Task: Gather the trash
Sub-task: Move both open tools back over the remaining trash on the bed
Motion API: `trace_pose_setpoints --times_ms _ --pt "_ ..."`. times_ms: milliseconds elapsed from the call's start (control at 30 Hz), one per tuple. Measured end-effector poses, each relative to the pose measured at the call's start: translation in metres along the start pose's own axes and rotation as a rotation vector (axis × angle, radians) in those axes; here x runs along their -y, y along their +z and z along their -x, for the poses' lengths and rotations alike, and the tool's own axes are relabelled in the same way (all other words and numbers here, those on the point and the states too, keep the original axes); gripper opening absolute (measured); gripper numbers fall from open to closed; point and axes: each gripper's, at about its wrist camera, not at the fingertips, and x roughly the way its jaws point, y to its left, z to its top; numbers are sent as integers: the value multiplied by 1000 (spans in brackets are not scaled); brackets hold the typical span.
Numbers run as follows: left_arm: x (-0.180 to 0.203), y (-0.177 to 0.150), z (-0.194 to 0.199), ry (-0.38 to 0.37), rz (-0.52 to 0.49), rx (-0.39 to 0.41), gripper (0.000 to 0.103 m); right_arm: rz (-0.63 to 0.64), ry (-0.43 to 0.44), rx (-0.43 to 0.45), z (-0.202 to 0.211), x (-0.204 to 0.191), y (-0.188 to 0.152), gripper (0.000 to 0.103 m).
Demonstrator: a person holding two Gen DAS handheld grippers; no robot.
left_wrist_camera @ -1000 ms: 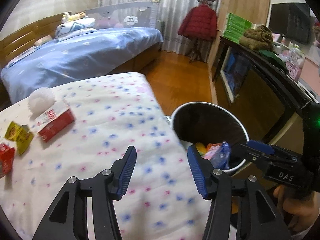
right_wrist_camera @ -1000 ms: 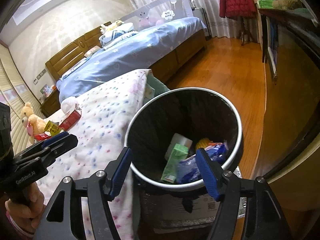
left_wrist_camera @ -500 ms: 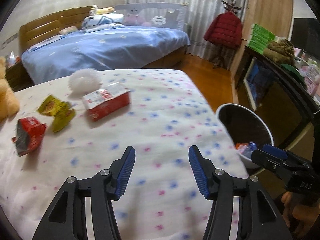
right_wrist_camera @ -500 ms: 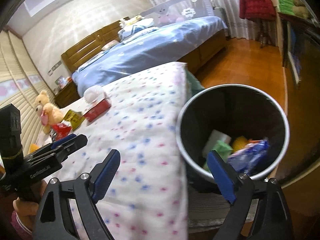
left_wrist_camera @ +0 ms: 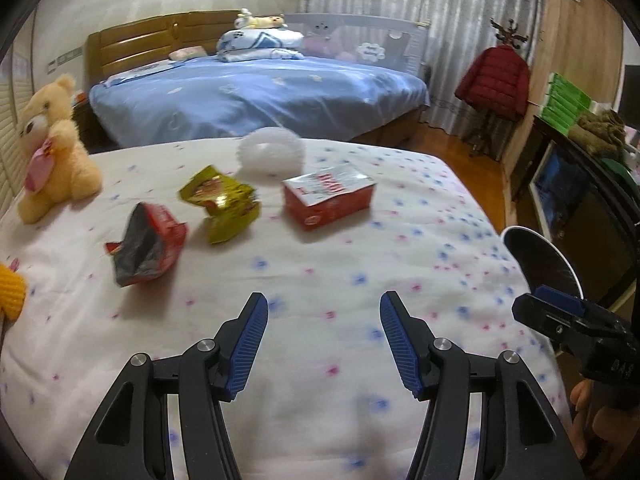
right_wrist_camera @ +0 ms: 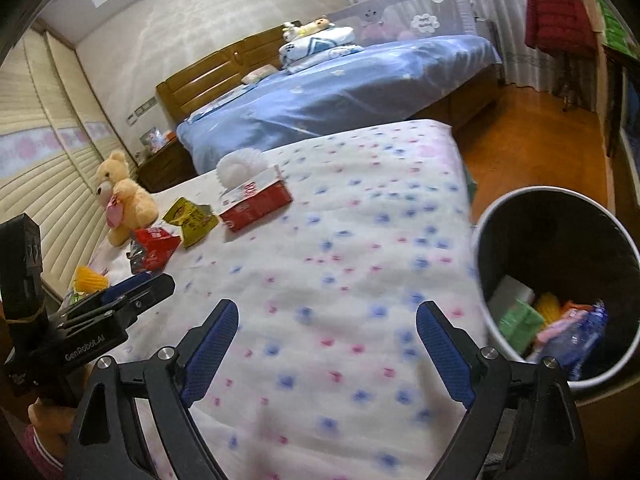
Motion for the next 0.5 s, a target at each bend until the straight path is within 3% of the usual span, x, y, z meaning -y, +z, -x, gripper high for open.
trace_pose_setpoints --times_ms 500 --pt "-73 -12 7 79 131 -7 58 77 59 -60 -53 -54 5 92"
